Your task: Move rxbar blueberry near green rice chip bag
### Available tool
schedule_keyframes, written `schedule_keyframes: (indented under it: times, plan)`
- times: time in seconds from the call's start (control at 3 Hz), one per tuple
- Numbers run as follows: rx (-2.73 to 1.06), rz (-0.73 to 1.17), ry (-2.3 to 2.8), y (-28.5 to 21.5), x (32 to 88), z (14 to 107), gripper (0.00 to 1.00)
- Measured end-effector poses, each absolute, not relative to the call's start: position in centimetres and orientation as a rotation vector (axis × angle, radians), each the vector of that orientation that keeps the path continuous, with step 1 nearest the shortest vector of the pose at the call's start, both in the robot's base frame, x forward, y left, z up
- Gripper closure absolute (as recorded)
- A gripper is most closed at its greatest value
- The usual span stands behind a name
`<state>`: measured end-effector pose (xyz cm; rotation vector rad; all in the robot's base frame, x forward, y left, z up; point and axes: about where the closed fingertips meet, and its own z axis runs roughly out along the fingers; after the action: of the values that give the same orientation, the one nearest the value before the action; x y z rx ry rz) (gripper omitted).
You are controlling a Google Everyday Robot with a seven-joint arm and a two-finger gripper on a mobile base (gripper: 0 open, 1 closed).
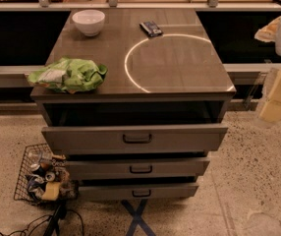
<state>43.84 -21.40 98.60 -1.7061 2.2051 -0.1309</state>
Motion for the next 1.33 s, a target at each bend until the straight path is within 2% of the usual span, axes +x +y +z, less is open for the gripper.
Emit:
schedule_keyframes:
  times: [0.67,1.0,1.33]
  plan:
    - [-1.663,-0.133,2.191,-21.7,44.6,98.7,0.00]
    - [-1.549,-0.137,2.151,-22.5,46.3,98.7,0.00]
    - [-1.301,-0.039,2.086,-25.1,50.4,98.1,0.00]
